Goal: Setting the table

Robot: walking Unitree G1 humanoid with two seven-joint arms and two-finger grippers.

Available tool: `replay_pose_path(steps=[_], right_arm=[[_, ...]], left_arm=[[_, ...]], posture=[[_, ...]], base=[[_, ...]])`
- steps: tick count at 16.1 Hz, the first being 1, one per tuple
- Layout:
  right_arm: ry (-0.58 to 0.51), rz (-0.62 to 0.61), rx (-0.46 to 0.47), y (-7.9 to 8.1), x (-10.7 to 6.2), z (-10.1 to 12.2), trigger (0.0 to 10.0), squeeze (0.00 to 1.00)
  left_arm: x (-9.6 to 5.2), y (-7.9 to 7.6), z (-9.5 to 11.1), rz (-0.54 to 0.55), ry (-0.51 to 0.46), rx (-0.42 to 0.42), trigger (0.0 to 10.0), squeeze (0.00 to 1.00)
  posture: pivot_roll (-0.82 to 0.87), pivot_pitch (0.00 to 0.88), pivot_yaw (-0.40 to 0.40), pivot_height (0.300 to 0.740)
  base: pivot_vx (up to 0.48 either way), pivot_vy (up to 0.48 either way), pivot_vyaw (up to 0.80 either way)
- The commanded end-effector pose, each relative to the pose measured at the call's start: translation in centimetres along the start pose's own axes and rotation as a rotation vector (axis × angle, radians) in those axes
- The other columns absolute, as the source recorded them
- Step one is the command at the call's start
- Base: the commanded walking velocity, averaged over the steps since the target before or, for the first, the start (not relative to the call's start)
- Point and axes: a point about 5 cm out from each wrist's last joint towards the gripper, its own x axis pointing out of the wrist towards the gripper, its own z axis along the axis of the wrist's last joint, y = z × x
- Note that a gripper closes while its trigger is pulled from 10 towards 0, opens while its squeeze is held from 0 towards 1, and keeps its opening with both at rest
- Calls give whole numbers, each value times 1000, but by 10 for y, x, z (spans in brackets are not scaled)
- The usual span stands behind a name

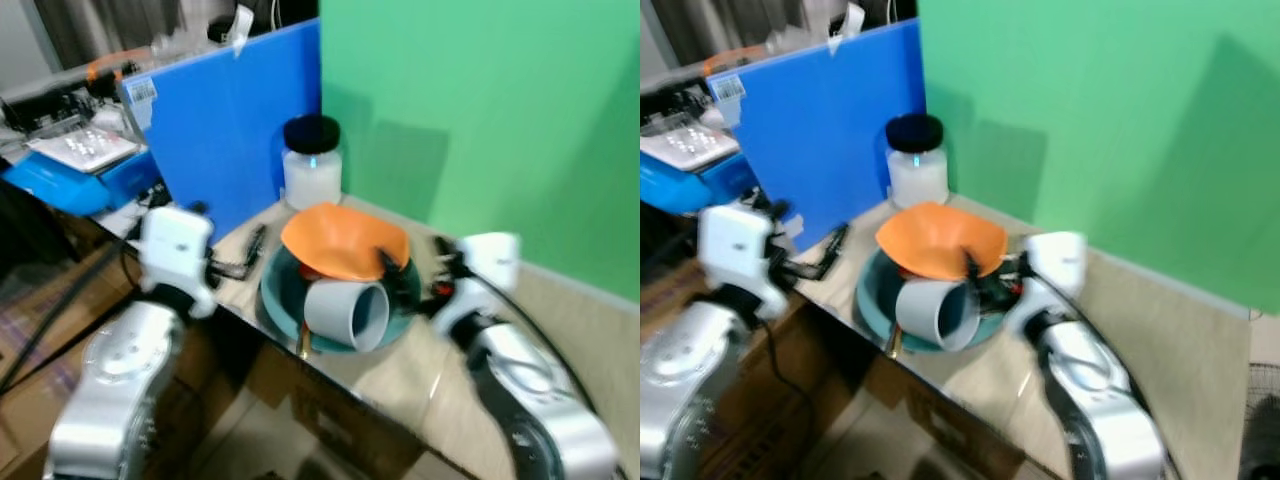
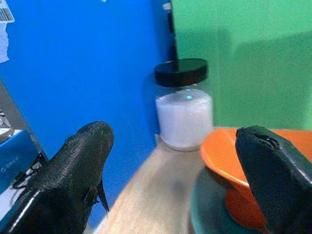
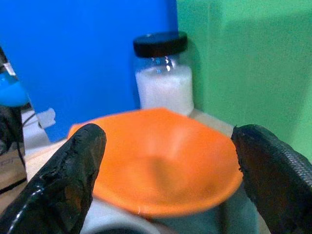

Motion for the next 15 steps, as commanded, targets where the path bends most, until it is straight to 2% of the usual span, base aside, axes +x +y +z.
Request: replay_pose_path(steps=[1, 3, 5, 8, 10, 11, 12, 15], right_arm=[[0, -29, -9, -7, -1, 2, 10000, 1000], [14, -39, 0, -10, 5, 5, 10000, 1000], [51, -25, 84, -15, 20, 14, 10000, 1000], [270, -59, 191, -27, 37, 5, 10000, 1000], [336, -54, 279, -31, 43, 4, 10000, 1000], [381, -54, 324, -33, 48, 6, 10000, 859], [421, -67, 358, -37, 51, 7, 10000, 0], [509, -60, 449, -41, 56, 13, 10000, 0]], left_arm=[[1, -5, 2, -28, -9, -5, 10000, 0], [2, -6, 1, -47, -7, 1, 10000, 0], [6, -2, 2, -72, -8, 21, 10000, 0], [14, 9, -5, -108, 32, 87, 10000, 0], [18, 15, -7, -129, 49, 106, 10000, 0], [19, 17, -9, -154, 60, 127, 10000, 0], [18, 17, -9, -180, 65, 137, 10000, 0], [13, 12, -11, -278, 70, 136, 10000, 0]], posture=[[159, 0, 41, 740], [152, 0, 45, 740], [146, 0, 51, 740], [137, 0, 58, 740], [136, 0, 57, 740], [134, 0, 57, 740], [134, 0, 54, 740], [136, 0, 47, 740]], base=[[315, 0, 0], [157, 0, 0], [0, 0, 0], [0, 0, 0], [0, 0, 0], [0, 0, 0], [0, 0, 0], [0, 0, 0]])
